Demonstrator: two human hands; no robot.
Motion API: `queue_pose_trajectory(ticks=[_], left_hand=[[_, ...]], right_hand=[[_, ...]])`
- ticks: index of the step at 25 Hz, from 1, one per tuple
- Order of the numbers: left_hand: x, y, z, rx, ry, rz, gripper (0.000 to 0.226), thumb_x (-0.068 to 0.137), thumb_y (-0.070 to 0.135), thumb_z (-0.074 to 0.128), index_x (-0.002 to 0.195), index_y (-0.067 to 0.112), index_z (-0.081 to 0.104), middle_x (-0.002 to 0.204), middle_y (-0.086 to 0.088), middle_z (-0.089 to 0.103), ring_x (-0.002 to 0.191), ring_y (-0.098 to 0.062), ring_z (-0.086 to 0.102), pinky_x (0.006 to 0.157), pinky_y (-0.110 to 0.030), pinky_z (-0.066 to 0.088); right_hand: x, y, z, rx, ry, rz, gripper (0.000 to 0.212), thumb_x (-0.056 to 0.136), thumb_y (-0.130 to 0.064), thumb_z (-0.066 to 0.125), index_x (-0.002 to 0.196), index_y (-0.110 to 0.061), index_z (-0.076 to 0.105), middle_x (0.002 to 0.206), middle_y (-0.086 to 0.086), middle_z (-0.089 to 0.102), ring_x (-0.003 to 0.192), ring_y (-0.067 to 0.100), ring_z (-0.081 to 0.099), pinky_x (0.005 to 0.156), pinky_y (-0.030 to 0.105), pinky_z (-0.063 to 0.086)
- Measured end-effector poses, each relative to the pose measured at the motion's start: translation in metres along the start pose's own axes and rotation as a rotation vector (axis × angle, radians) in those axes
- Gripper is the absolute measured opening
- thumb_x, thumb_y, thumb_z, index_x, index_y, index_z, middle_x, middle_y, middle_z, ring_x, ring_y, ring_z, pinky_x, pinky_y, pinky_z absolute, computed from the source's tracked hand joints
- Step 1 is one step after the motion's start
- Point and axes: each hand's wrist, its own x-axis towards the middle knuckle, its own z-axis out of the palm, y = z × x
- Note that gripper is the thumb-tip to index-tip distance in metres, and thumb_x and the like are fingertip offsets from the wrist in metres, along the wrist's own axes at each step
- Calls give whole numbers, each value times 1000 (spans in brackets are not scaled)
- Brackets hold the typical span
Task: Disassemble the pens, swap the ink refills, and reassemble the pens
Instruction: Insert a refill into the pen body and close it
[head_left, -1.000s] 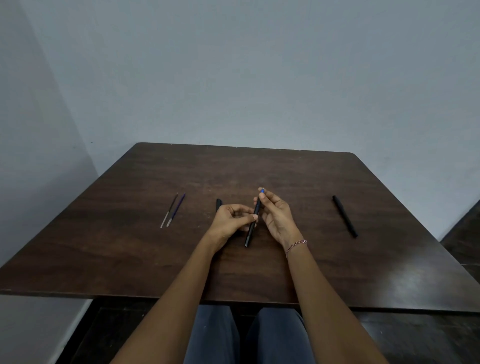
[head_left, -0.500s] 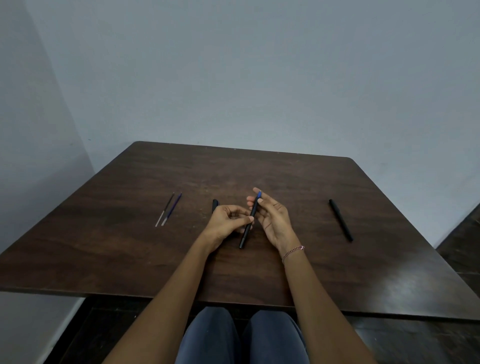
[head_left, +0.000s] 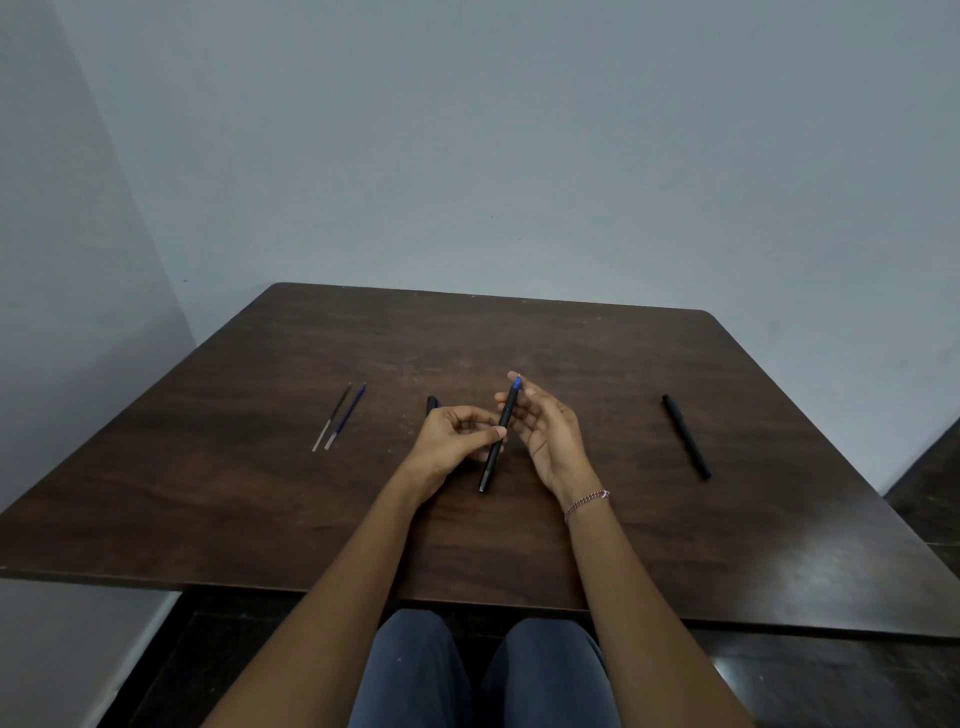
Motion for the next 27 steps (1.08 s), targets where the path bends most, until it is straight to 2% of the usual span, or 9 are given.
queue_pose_trajectory(ticks=[5, 10, 16, 20, 22, 27], left_hand=[[0, 0, 0, 7, -15, 10, 11, 78, 3, 73, 85, 11, 71, 70, -2, 73, 66, -15, 71, 58, -22, 57], [0, 1, 0, 28, -6, 16, 11, 78, 3, 73, 83, 12, 70, 68, 0, 72, 66, -15, 71, 57, -22, 56], [0, 0, -1, 28, -24, 17, 12, 76, 4, 75, 81, 15, 70, 68, -1, 72, 66, -14, 70, 54, -19, 54], [0, 1, -1, 14, -16, 19, 11, 78, 3, 73, 82, 13, 70, 68, -2, 72, 66, -15, 70, 58, -22, 56], [0, 1, -2, 7, -29, 23, 11, 79, 2, 72, 84, 11, 70, 69, -2, 72, 66, -15, 70, 58, -22, 56], [-1, 1, -1, 2, -22, 14, 11, 78, -1, 71, 85, 8, 69, 69, -3, 71, 64, -14, 70, 55, -20, 54]], right_hand=[[-2, 0, 2, -48, -43, -11, 27, 93, 2, 46, 111, -10, 64, 82, 4, 75, 85, 13, 71, 72, 21, 56], [0, 1, 2, -80, -48, -29, 25, 91, 2, 53, 107, -12, 66, 82, 2, 74, 84, 12, 70, 73, 22, 56], [-1, 2, 3, -123, -4, -50, 22, 87, 0, 60, 100, -15, 69, 88, -9, 73, 79, 1, 66, 71, 18, 54], [-2, -1, 3, -29, -33, 2, 23, 96, -13, 49, 112, -10, 65, 92, 3, 74, 86, 11, 69, 76, 23, 56], [-3, -2, 4, -22, -69, 19, 26, 97, -9, 44, 116, -9, 62, 98, 9, 73, 92, 17, 70, 80, 27, 57], [-3, -2, 4, -60, -88, 2, 27, 95, -3, 47, 112, -13, 65, 90, 6, 75, 85, 16, 71, 73, 24, 57]])
